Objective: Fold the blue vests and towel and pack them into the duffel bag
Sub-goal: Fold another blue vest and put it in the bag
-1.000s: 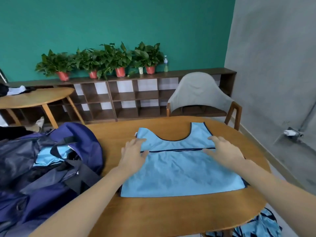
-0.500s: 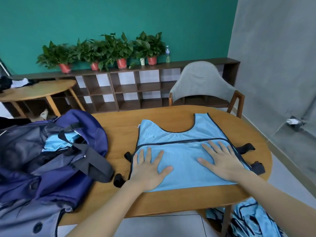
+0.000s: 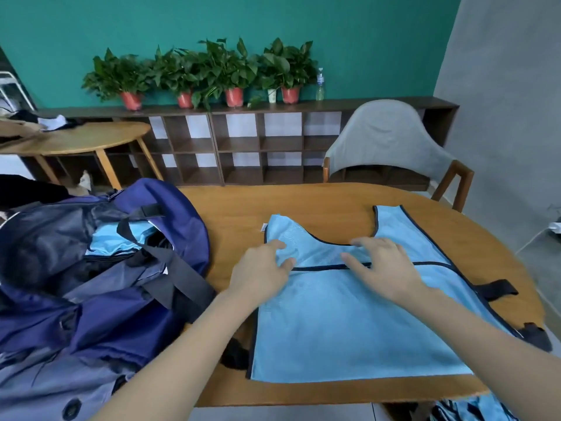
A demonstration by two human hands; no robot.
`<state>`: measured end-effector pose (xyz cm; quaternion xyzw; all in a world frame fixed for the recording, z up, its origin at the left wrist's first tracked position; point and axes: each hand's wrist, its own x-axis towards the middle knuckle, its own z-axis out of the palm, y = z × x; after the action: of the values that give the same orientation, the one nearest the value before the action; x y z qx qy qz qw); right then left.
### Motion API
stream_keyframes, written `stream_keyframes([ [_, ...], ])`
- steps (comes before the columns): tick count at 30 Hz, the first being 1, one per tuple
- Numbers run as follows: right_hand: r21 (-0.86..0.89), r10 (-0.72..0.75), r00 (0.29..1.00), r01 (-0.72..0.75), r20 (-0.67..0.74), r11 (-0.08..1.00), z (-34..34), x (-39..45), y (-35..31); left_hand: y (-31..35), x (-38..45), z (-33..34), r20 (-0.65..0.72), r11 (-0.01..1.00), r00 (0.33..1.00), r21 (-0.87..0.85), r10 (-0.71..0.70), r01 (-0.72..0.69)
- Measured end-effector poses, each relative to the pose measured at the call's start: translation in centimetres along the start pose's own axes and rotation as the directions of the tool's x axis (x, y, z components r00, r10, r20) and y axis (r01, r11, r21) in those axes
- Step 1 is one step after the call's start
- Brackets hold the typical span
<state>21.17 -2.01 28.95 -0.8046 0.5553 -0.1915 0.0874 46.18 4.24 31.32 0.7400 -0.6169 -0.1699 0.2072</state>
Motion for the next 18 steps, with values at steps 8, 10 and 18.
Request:
stream_keyframes([
  [8, 0.213, 0.070, 0.990, -0.095, 0.120, 0.972, 5.3, 11.6, -5.9, -3.3, 11.3, 0.2, -0.111, 0.919, 0.967, -0.352, -0.230, 0.178],
  [10, 0.235, 0.111, 0.982, -0.145, 0.153, 0.961, 6.3, 13.5, -6.4, -3.8, 13.1, 0.9, -0.124, 0.908, 0.960, -0.372, -0.251, 0.190],
  [18, 0.585, 0.123, 0.992, -0.092, -0.013, 0.806, 9.2, 14.3, -5.7, -5.7, 15.2, 5.2, -0.262, 0.983, 0.965, -0.179, -0.017, -0.031],
])
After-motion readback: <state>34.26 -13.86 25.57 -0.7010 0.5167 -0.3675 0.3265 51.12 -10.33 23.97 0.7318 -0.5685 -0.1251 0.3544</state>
